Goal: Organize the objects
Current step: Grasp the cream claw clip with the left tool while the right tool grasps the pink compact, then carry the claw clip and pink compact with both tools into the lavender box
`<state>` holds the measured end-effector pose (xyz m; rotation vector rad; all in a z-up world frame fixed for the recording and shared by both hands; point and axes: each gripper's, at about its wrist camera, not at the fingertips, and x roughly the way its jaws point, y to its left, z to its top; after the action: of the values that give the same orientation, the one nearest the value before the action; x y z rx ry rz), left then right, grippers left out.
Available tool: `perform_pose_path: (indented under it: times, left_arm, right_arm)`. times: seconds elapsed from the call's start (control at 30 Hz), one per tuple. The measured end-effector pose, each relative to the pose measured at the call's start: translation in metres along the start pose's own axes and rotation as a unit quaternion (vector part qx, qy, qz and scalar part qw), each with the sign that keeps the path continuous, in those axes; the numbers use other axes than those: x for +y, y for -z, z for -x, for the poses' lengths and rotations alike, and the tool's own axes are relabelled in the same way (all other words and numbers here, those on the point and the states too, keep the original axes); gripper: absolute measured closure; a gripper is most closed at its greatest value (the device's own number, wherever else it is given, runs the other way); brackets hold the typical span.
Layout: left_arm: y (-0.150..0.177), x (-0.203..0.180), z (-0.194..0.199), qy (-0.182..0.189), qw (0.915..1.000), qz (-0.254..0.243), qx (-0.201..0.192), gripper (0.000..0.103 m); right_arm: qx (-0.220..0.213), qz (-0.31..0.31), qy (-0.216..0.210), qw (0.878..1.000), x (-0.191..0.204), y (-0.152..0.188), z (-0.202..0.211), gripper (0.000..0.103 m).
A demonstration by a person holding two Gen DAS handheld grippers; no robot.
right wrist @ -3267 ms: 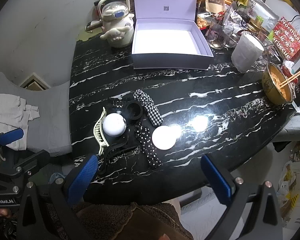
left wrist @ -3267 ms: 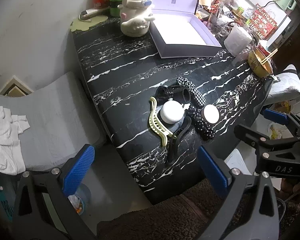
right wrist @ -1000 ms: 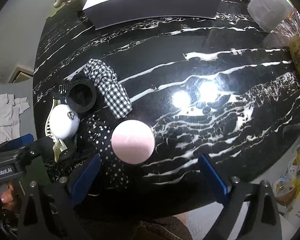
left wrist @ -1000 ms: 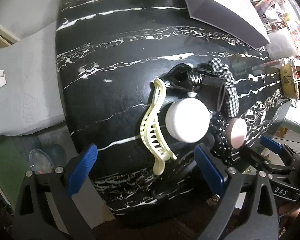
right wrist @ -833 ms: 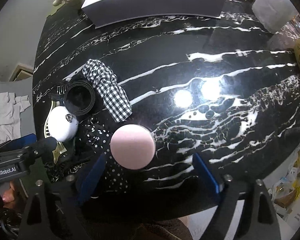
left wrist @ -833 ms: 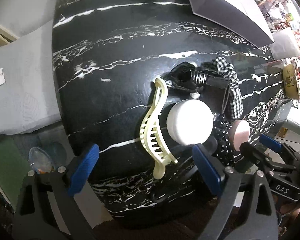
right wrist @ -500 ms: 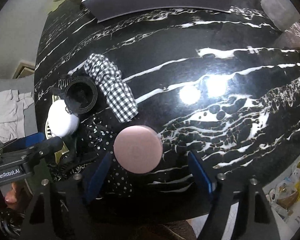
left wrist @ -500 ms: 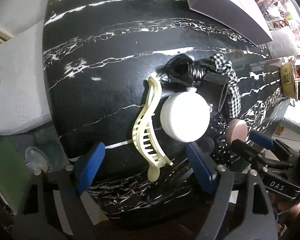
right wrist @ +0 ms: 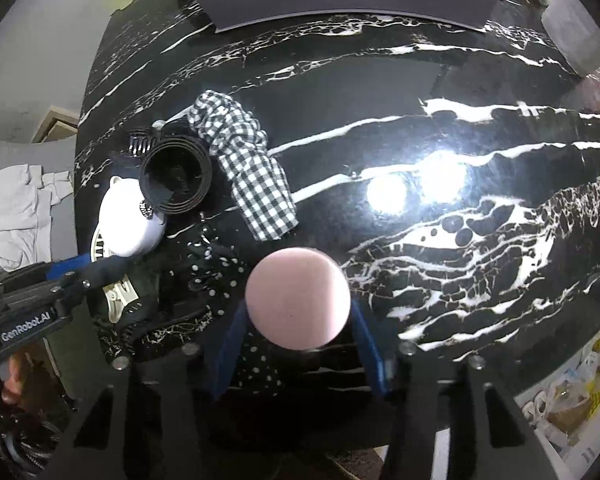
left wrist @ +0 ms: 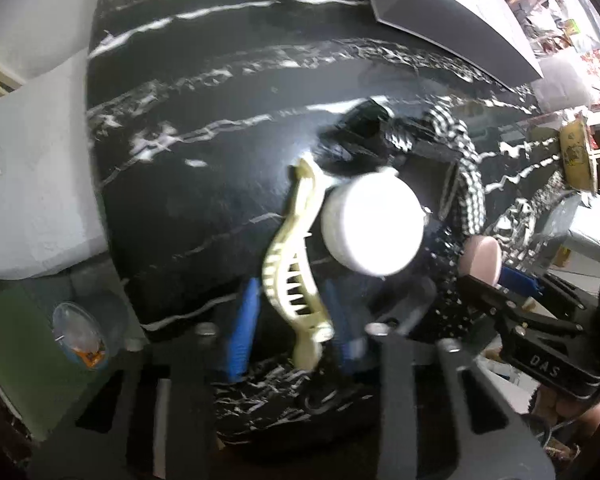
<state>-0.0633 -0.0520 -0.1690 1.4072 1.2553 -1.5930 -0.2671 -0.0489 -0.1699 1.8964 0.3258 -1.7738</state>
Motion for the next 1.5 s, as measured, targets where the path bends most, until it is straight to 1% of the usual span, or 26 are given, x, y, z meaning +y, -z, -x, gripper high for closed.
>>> perform_pose_path:
  times: [0.03, 0.07, 0.23, 0.3, 0.33, 0.4, 0.5, 0.53, 0.57, 0.73, 0.77, 0.87, 0.9, 0.93, 0.97, 1.03, 1.07, 1.33, 1.37, 1.47, 1.5]
  left_arm:
    - [0.0, 0.0, 0.0, -0.002, 1.0, 0.0, -0.001, 0.075]
    - [0.001, 0.001, 0.0, 0.004, 0.996, 0.087, -0.021, 0.076]
    - [0.009, 0.002, 0.0, 0.009, 0.9923, 0.12, -0.028, 0.077]
    - [0.011, 0.0, 0.001, 0.007, 0.9922, 0.122, -0.027, 0.077]
    - [0.011, -0.001, 0.001, 0.007, 0.9916, 0.126, -0.029, 0.077]
    - [0.012, -0.002, 0.003, 0.006, 0.9903, 0.135, -0.033, 0.078]
    - [0.014, -0.005, 0.007, -0.004, 0.9895, 0.138, -0.043, 0.08]
    - [0.019, -0.009, 0.009, -0.005, 0.9888, 0.142, -0.046, 0.08]
    - [0.02, -0.01, 0.01, -0.001, 0.9885, 0.143, -0.049, 0.08]
    - [0.028, -0.007, 0.015, 0.008, 0.9853, 0.162, -0.054, 0.082]
    - [0.029, -0.007, 0.016, 0.013, 0.9685, 0.238, -0.073, 0.082]
    - [0.032, -0.01, 0.022, 0.011, 0.9641, 0.252, -0.084, 0.082]
    - [0.033, -0.011, 0.024, 0.01, 0.9636, 0.253, -0.086, 0.082]
    - [0.034, -0.013, 0.025, 0.01, 0.9619, 0.259, -0.089, 0.082]
    - [0.035, -0.012, 0.025, 0.009, 0.9604, 0.263, -0.091, 0.082]
    - [0.038, -0.013, 0.027, 0.007, 0.9572, 0.273, -0.096, 0.082]
    - [0.039, -0.014, 0.029, 0.007, 0.955, 0.279, -0.099, 0.082]
    - [0.05, -0.016, 0.045, 0.001, 0.9397, 0.317, -0.128, 0.082]
    - [0.05, -0.017, 0.048, 0.002, 0.9378, 0.322, -0.131, 0.082]
    - [0.054, -0.02, 0.053, 0.002, 0.9339, 0.33, -0.139, 0.082]
    - [0.055, -0.022, 0.055, 0.0, 0.932, 0.334, -0.142, 0.082]
  right_arm:
    - [-0.001, 0.001, 0.0, 1.0, 0.001, -0.001, 0.0, 0.05]
    - [-0.002, -0.004, 0.0, 1.0, -0.001, 0.002, 0.002, 0.05]
    - [-0.004, -0.012, -0.003, 1.0, 0.001, -0.001, 0.005, 0.051]
    - [-0.005, -0.011, -0.002, 1.0, 0.003, -0.002, 0.007, 0.051]
    - [-0.008, -0.011, -0.001, 1.0, -0.009, 0.017, 0.001, 0.05]
    - [-0.015, -0.016, -0.001, 1.0, -0.014, 0.035, 0.0, 0.051]
    - [-0.024, -0.029, -0.001, 0.999, -0.013, 0.04, 0.004, 0.051]
    - [-0.025, -0.029, -0.002, 0.999, -0.018, 0.042, 0.008, 0.051]
    - [-0.03, -0.038, -0.003, 0.999, -0.019, 0.044, 0.009, 0.051]
    - [-0.043, -0.035, -0.004, 0.998, -0.016, 0.05, 0.018, 0.051]
    - [-0.046, -0.034, -0.004, 0.998, -0.015, 0.051, 0.02, 0.051]
    - [-0.052, -0.035, -0.005, 0.998, -0.012, 0.054, 0.025, 0.051]
    - [-0.053, -0.035, -0.005, 0.998, -0.02, 0.061, 0.031, 0.051]
    - [-0.055, -0.034, -0.005, 0.998, -0.019, 0.06, 0.032, 0.051]
    - [-0.063, -0.064, -0.005, 0.996, -0.02, 0.063, 0.035, 0.051]
    - [-0.068, -0.063, -0.005, 0.996, -0.021, 0.067, 0.041, 0.051]
    - [-0.096, -0.192, -0.002, 0.977, -0.02, 0.068, 0.042, 0.051]
    - [-0.123, -0.188, 0.002, 0.974, -0.006, 0.076, 0.057, 0.051]
    - [-0.13, -0.202, 0.002, 0.971, -0.004, 0.077, 0.058, 0.051]
    - [-0.139, -0.209, -0.005, 0.968, -0.002, 0.083, 0.061, 0.051]
    - [-0.139, -0.205, -0.007, 0.969, -0.001, 0.082, 0.063, 0.051]
